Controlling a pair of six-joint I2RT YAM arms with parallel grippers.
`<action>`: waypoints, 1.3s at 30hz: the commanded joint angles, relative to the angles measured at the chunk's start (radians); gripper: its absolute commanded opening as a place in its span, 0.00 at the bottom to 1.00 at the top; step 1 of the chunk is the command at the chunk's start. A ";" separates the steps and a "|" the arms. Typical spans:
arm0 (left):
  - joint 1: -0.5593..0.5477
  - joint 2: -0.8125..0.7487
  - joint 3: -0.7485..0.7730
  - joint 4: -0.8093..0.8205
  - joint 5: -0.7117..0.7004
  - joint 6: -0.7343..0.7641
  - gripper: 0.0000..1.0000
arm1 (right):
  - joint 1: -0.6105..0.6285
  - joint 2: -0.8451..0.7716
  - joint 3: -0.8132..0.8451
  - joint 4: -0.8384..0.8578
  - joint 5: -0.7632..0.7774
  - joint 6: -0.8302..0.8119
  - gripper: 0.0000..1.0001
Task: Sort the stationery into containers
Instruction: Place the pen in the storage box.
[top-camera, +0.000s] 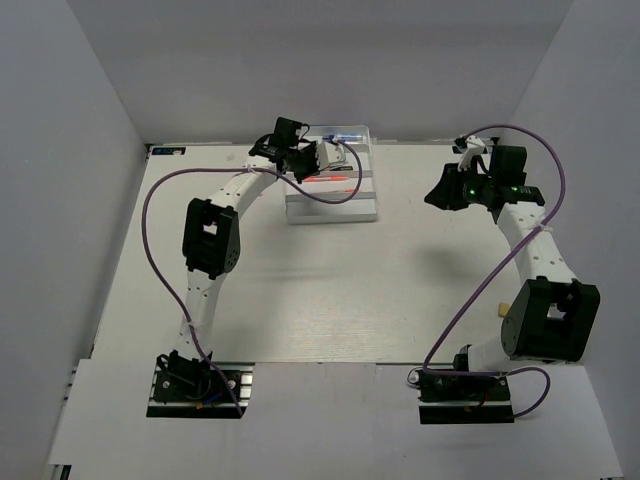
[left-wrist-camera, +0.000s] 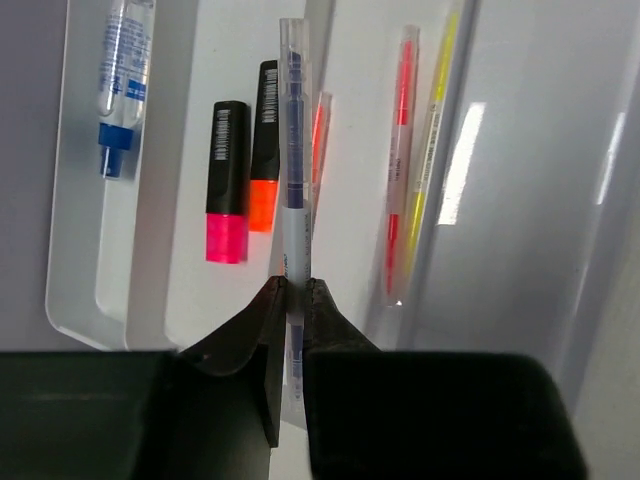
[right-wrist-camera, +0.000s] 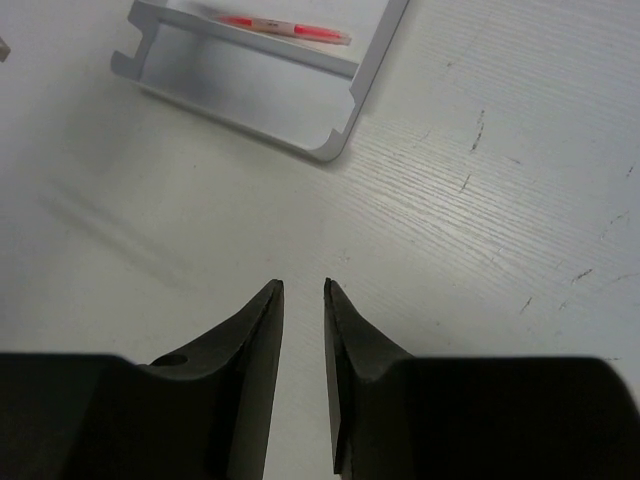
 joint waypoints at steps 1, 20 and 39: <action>-0.010 -0.003 -0.011 0.040 -0.028 0.105 0.00 | -0.011 -0.013 -0.007 0.027 -0.044 0.004 0.29; -0.040 0.115 0.047 0.051 -0.115 0.088 0.31 | -0.025 0.005 -0.009 0.024 -0.062 -0.008 0.32; -0.029 -0.168 0.044 0.120 0.004 -0.209 0.39 | -0.025 0.022 0.121 -0.288 0.090 -0.452 0.29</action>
